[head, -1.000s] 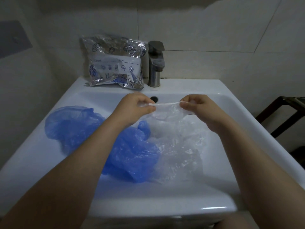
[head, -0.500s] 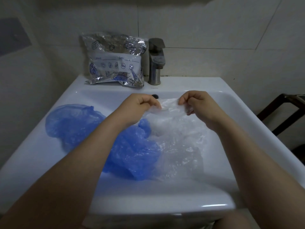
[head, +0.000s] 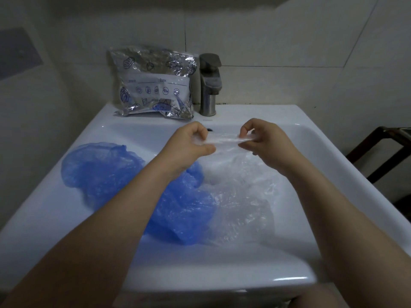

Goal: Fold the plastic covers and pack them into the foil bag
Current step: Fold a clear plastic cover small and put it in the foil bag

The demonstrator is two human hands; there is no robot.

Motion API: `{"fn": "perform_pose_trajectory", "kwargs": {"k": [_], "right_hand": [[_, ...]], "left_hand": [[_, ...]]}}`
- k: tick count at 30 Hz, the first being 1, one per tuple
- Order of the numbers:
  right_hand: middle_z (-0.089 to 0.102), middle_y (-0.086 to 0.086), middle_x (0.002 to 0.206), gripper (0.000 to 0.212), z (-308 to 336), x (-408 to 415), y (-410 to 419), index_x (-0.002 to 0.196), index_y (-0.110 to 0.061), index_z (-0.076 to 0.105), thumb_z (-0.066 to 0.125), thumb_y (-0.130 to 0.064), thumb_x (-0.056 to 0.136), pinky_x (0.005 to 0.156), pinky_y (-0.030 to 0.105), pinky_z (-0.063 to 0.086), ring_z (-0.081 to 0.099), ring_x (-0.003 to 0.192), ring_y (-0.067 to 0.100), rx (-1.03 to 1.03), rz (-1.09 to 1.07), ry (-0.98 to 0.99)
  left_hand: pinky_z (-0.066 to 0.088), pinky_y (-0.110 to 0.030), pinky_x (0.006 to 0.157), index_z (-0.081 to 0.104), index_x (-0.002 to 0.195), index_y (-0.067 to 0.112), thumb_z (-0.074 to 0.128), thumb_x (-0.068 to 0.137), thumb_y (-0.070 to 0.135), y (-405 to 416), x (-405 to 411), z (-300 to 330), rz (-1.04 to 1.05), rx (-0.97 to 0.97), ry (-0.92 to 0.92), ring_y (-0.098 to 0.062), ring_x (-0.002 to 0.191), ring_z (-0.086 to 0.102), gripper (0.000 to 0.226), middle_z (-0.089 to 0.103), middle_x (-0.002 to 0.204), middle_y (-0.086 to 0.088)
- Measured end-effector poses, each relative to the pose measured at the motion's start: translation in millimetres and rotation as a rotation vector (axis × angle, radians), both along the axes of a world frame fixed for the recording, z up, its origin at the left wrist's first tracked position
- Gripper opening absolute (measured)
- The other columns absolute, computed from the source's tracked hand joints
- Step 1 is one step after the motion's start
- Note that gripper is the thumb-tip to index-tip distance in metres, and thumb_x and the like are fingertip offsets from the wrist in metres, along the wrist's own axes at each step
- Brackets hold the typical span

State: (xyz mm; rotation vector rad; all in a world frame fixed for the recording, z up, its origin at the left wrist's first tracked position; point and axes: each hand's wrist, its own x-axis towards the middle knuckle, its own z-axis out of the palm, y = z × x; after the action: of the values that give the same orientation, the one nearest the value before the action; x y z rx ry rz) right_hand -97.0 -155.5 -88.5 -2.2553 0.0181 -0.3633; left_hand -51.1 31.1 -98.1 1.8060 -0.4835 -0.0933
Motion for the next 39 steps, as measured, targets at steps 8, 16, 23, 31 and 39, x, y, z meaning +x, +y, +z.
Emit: {"fn": "perform_pose_trajectory", "kwargs": {"k": [8,16,23,31,39], "right_hand": [[0.063,0.004,0.073,0.013,3.0,-3.7,-2.1,0.073,-0.023,0.067,0.068,-0.015,0.083,0.065,0.027,0.044,0.051,0.065,0.013,0.067,0.061,0.051],[0.062,0.0,0.073,0.014,1.5,-2.3,-11.6,0.087,-0.016,0.067,0.057,-0.007,0.09,0.072,0.024,0.05,0.058,0.068,0.01,0.435,0.156,0.149],[0.049,0.007,0.066,0.039,-1.8,-1.1,2.2,0.073,-0.014,0.063,0.035,0.008,0.09,0.055,0.021,0.04,0.042,0.058,0.014,0.309,0.109,0.159],[0.058,0.002,0.069,0.019,-7.0,1.4,20.4,0.073,-0.014,0.055,0.071,-0.02,0.08,0.063,0.03,0.047,0.052,0.064,0.013,0.092,0.023,0.104],[0.051,0.002,0.072,0.014,5.3,-3.9,3.1,0.083,-0.018,0.054,0.066,-0.012,0.085,0.06,0.023,0.047,0.048,0.063,0.011,0.294,0.083,0.111]], "left_hand": [[0.036,-0.005,0.058,0.063,0.082,0.024,0.068,0.082,0.008,4.3,3.8,-0.8,0.014,0.165,-0.068,-0.008,0.074,0.051,0.016,0.06,0.09,0.0],[0.04,-0.01,0.07,0.064,0.086,0.021,0.061,0.089,0.011,8.9,4.9,3.6,-0.059,0.145,-0.051,0.002,0.068,0.052,0.01,0.061,0.085,0.006],[0.032,-0.022,0.055,0.062,0.077,0.025,0.043,0.092,-0.001,1.1,-2.2,3.0,-0.102,0.276,-0.109,-0.008,0.052,0.038,0.036,0.059,0.074,0.002],[0.03,-0.017,0.048,0.048,0.061,0.02,0.073,0.078,0.029,-2.6,-3.2,-0.6,0.017,0.277,-0.096,-0.004,0.05,0.035,0.032,0.041,0.058,0.009],[0.048,-0.015,0.054,0.06,0.083,0.018,0.072,0.078,0.005,12.7,2.3,15.6,-0.058,0.091,0.117,-0.005,0.047,0.055,0.018,0.065,0.078,0.001]]}}
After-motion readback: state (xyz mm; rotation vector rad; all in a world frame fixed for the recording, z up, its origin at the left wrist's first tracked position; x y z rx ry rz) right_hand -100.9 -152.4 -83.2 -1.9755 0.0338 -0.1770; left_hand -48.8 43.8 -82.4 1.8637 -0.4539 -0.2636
